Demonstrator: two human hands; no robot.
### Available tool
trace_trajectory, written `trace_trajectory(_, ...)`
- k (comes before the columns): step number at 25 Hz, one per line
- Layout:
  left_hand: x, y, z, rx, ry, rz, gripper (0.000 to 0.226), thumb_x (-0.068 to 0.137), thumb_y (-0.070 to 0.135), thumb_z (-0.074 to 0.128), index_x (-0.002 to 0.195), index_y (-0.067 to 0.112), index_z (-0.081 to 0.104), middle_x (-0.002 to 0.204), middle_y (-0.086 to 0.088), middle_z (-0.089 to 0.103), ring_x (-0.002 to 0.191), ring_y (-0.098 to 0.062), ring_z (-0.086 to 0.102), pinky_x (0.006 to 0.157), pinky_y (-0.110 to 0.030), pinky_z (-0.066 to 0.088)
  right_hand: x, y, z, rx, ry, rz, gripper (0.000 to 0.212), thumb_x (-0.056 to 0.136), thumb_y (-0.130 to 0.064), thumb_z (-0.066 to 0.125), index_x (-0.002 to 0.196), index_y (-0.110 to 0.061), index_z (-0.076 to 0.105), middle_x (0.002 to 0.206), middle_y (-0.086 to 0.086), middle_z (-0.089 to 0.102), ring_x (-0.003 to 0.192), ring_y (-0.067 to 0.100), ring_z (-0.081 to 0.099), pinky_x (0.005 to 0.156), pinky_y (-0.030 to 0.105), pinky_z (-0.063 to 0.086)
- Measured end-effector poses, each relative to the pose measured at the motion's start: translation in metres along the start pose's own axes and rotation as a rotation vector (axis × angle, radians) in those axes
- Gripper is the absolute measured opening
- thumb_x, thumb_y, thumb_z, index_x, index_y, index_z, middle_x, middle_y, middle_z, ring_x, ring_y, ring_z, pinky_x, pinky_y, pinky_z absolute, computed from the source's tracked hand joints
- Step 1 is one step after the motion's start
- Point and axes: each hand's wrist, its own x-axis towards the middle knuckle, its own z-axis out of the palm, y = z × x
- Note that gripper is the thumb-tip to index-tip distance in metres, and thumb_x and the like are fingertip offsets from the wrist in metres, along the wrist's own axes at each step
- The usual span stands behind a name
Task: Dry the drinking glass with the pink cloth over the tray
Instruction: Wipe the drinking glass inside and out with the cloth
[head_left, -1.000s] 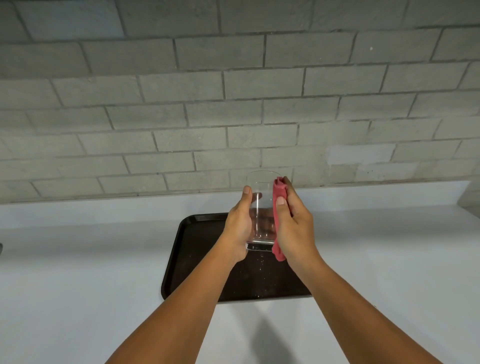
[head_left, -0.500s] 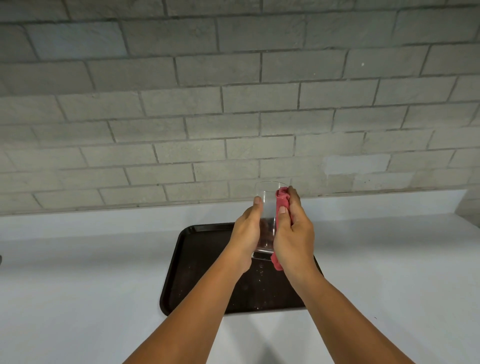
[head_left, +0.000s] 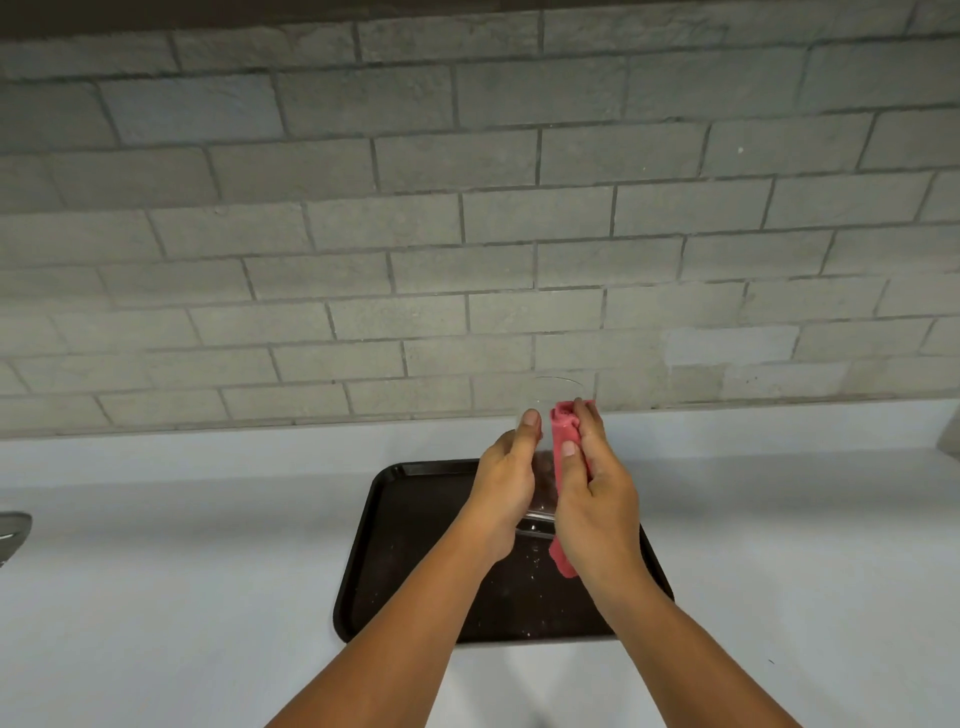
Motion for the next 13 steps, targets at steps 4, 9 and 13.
trace_trajectory(4,-0.003,-0.007,0.006,-0.009,0.0,-0.012,0.055,0.1,0.059,0.037,0.13,0.02,0.061,0.103,0.003,0.071,0.094,-0.007,0.066,0.1,-0.037,0.051,0.021,-0.002,-0.008,0.014,0.044,0.062,0.042,0.103,-0.034,0.039,0.145,-0.041,0.04,0.146,-0.011,0.05,0.13,0.017,0.052,0.106,0.043,0.047)
trace_trajectory(9,0.003,0.001,0.005,-0.027,0.011,-0.006,0.062,0.098,0.063,0.035,0.138,0.023,0.059,0.127,-0.003,0.069,0.119,-0.018,0.063,0.105,-0.041,0.049,-0.002,0.002,-0.003,-0.081,-0.045,-0.055,0.046,0.102,-0.035,0.042,0.147,-0.042,0.035,0.152,-0.026,0.031,0.14,0.0,0.031,0.113,0.027,0.033)
trace_trajectory(13,-0.005,-0.01,0.008,-0.01,0.012,-0.026,0.056,0.099,0.06,0.039,0.121,0.016,0.066,0.101,-0.007,0.077,0.093,-0.015,0.072,0.101,-0.041,0.051,0.02,0.006,-0.012,-0.024,0.021,0.067,0.044,0.104,-0.032,0.039,0.147,-0.038,0.037,0.147,-0.01,0.048,0.131,0.016,0.051,0.106,0.034,0.046)
